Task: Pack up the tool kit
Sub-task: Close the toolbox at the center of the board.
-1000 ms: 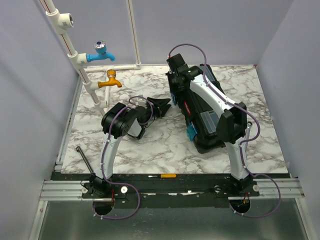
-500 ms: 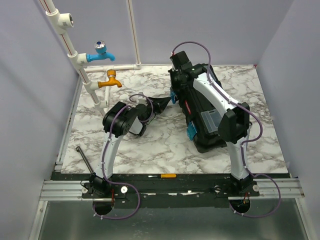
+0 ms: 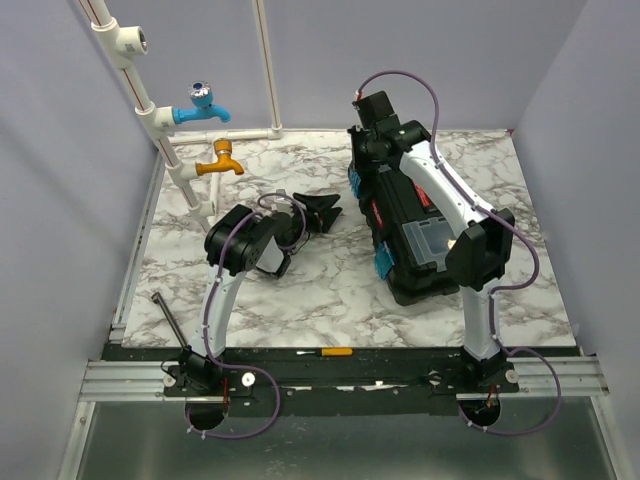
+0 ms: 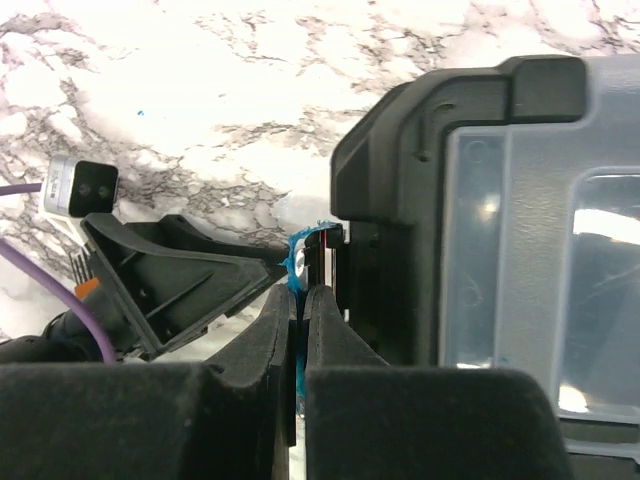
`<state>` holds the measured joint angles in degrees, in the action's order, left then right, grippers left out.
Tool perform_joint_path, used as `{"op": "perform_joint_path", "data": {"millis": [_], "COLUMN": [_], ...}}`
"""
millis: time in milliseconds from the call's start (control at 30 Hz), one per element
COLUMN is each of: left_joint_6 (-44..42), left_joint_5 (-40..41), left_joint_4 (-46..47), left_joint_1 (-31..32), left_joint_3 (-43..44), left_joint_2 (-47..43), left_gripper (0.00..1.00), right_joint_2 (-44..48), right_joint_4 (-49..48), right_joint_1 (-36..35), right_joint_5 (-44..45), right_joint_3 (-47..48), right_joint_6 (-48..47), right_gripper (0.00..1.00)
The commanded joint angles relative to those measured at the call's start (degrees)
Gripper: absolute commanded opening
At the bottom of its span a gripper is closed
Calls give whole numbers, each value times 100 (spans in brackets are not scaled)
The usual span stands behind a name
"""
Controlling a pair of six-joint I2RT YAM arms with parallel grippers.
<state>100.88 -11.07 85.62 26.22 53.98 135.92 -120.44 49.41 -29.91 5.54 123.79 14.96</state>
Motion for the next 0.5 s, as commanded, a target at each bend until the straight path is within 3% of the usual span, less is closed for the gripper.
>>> {"op": "perform_joint_path", "data": {"millis": [0,133,233,267,400,467], "left_joint_6": [-51,-2,-122,-145,-142,-127], "left_joint_5": [-26,-136,-184,-193,-203,-195], "left_joint_4": [551,303,82,44,28,59], "left_joint_1": [-3,56,92,102,112,111], "left_joint_3": [267,603,716,743,825,825], "left_joint_2": [-36,-7,-58,-62,-24,-13], "left_gripper": [59,55,53,53,53,52], "right_joint_2": [201,190,171,178,150,49], "right_joint_4": [-23,77,175,200,197,281], "right_joint_1": [48,56,57,60,62,56], "right_joint_5": [118,311,494,554,417,212], "right_joint_3": [110,145,112,82,-70,-24], "right_joint_6": [-41,-88,-165,-167,-164,-131], "right_gripper": [1,3,19,20,21,16]}}
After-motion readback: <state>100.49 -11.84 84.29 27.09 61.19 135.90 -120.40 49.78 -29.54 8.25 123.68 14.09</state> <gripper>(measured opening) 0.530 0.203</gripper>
